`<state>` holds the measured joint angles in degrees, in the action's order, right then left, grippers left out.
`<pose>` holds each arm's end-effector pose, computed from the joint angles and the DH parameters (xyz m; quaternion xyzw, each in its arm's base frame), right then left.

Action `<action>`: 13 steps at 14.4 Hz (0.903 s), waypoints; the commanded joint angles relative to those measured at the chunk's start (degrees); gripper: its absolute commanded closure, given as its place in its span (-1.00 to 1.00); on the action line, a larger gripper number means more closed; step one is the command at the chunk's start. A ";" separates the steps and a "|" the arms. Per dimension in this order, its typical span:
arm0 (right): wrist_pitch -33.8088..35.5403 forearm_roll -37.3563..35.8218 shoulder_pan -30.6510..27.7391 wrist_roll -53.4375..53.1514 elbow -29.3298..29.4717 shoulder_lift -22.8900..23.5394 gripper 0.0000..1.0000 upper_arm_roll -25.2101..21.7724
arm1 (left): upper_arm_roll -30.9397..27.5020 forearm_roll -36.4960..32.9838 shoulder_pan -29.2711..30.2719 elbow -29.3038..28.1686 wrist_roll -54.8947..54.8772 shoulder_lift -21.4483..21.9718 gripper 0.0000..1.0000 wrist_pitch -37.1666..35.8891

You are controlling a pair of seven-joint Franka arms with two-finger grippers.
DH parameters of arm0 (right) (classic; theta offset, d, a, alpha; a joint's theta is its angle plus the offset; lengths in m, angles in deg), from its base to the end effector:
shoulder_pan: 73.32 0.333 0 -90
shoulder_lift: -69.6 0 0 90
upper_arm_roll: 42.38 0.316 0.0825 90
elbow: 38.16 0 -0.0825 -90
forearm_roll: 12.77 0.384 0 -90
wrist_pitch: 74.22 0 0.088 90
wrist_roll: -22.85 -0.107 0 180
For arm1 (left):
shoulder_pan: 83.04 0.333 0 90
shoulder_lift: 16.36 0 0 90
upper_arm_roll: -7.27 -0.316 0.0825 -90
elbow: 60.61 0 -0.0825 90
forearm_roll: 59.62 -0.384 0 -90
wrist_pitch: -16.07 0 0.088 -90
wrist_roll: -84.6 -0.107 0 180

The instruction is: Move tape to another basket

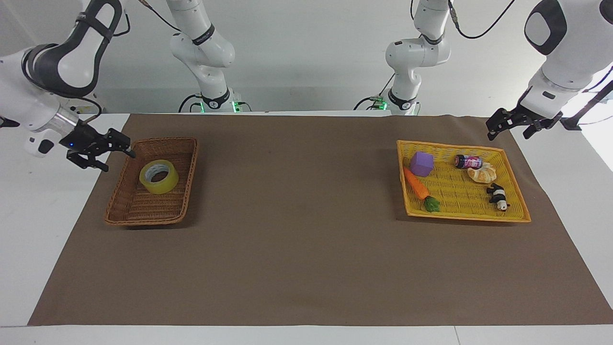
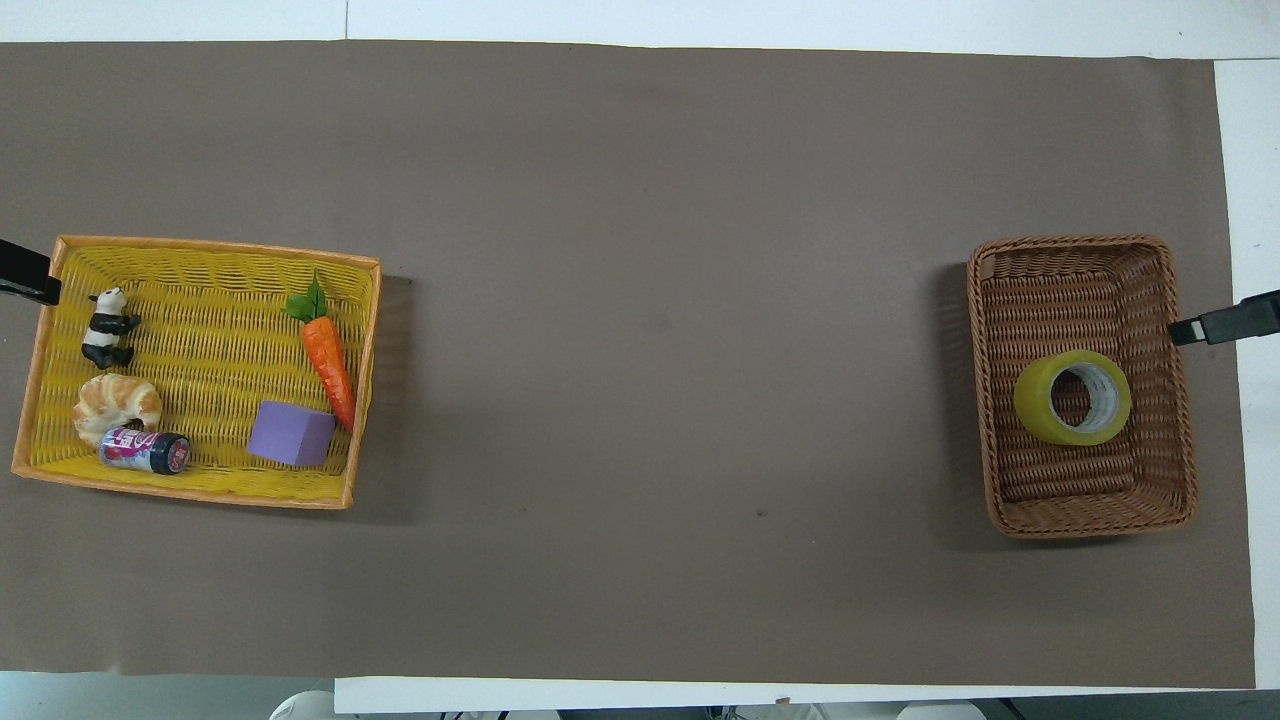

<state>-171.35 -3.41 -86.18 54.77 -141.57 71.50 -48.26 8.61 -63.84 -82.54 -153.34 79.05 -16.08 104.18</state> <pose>0.5329 -0.1638 0.5071 -0.9895 -0.0983 0.0306 0.1012 0.5479 0.0000 0.6024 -0.9970 0.0558 0.0393 0.0353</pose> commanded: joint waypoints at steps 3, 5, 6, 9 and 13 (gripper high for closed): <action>8.33 -7.24 4.94 -15.56 5.38 -4.28 -1.00 0.61 | -0.11 -0.78 0.03 -2.02 -0.25 1.65 -1.00 1.19; 17.01 -10.40 6.52 -15.48 15.56 -0.16 -1.00 0.61 | -0.11 -0.78 0.03 -2.02 -0.25 1.65 -1.00 1.19; 19.84 -12.59 7.58 -15.48 19.87 1.69 -1.00 0.78 | -0.11 -0.78 0.03 -2.02 -0.25 1.65 -1.00 1.19; 23.20 -12.88 11.27 -16.18 22.55 2.59 -1.00 -0.35 | -0.11 -0.78 0.03 -2.02 -0.25 1.65 -1.00 1.19; 22.68 -12.61 13.04 -16.27 20.71 1.18 -1.00 -3.70 | -0.11 -0.79 0.03 -2.02 -0.34 1.65 -1.00 1.19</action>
<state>-149.73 -15.39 -73.56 38.85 -121.24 72.91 -50.96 8.60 -63.84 -82.54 -153.34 79.05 -16.08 104.18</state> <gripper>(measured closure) 0.000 0.000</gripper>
